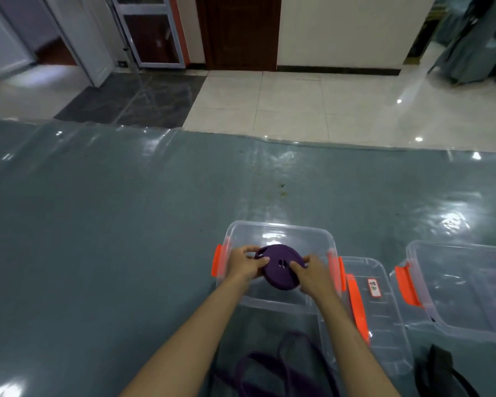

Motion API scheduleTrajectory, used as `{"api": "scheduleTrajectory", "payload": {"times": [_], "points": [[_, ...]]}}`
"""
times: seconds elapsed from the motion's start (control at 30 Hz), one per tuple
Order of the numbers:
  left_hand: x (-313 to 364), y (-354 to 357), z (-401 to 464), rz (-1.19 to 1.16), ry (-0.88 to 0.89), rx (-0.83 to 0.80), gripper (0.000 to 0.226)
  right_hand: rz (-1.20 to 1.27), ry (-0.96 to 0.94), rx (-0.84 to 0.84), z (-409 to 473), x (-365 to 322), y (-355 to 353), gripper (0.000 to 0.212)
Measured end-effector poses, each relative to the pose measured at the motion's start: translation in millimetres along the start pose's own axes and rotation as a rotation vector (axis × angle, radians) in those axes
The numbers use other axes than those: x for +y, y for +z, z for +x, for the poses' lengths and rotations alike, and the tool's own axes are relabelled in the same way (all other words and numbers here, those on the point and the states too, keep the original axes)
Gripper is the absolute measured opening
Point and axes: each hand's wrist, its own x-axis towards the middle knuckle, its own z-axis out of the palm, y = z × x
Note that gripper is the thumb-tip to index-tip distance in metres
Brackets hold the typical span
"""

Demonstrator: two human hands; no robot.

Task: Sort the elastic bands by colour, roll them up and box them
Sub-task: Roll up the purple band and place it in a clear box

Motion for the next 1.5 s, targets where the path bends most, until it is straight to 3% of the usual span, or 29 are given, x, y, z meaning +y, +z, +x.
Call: {"api": "scheduleTrajectory", "payload": {"times": [0.13,0.4,0.6,0.77,0.83,0.93,1.03,1.13,1.3,1.4,1.5], "points": [[-16,6,26,0.101,-0.057,0.052,0.038,-0.175,0.049,-0.129,23,8,4,0.025],[-26,18,57,0.325,-0.04,0.1,0.034,-0.229,0.105,-0.228,39,15,12,0.011],[-25,16,66,0.587,0.038,0.12,0.035,-0.19,0.15,-0.264,44,14,16,0.023],[-15,16,56,0.769,0.112,0.071,0.02,-0.241,0.08,-0.23,29,4,10,0.023],[-8,15,48,0.85,0.131,0.03,0.019,-0.281,-0.021,-0.177,15,-3,4,0.011],[3,7,27,0.921,0.19,0.021,0.02,-0.302,-0.218,-0.046,-16,-10,-7,0.026],[13,-9,-10,0.902,0.349,0.026,0.042,-0.282,-0.429,0.061,-59,-5,-20,0.025],[13,-30,-58,0.89,0.594,0.024,0.038,-0.223,-0.564,0.156,-101,17,-29,0.023],[-27,-73,-131,1.097,0.835,0.061,0.025,-0.208,-0.616,0.258,-158,73,-27,0.021],[-64,-90,-159,1.139,0.848,0.098,0.022,-0.256,-0.575,0.229,-179,112,-14,0.018],[-106,-99,-170,1.14,0.751,0.06,0.022,-0.313,-0.455,0.14,-193,144,0,0.022]]}}
